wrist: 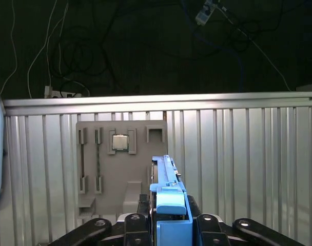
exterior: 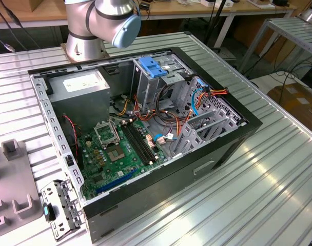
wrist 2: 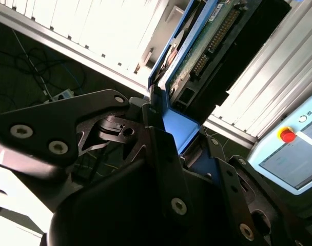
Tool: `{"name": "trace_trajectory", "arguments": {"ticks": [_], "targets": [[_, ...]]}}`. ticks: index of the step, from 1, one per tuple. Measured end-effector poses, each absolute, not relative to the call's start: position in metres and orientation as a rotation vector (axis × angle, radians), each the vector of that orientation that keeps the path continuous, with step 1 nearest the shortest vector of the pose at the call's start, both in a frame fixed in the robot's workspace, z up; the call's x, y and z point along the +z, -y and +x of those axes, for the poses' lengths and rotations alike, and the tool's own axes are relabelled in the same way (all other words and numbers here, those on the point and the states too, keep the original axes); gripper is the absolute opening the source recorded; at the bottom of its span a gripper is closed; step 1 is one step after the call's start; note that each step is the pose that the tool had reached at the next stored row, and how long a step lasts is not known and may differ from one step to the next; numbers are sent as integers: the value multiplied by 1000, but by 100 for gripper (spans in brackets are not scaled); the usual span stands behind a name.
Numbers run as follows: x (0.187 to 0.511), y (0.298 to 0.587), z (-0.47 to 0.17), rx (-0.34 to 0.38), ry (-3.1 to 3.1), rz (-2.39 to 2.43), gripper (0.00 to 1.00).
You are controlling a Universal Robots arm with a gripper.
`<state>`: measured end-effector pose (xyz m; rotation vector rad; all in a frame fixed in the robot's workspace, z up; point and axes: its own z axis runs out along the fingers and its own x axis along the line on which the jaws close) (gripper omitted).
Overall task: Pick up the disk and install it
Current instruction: 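Pick up the disk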
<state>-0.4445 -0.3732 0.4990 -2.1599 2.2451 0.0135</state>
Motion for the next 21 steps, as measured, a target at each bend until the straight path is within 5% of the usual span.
{"name": "trace_trajectory", "arguments": {"ticks": [21], "targets": [[499, 373, -417, 13, -2245, -2160, 37]]}}
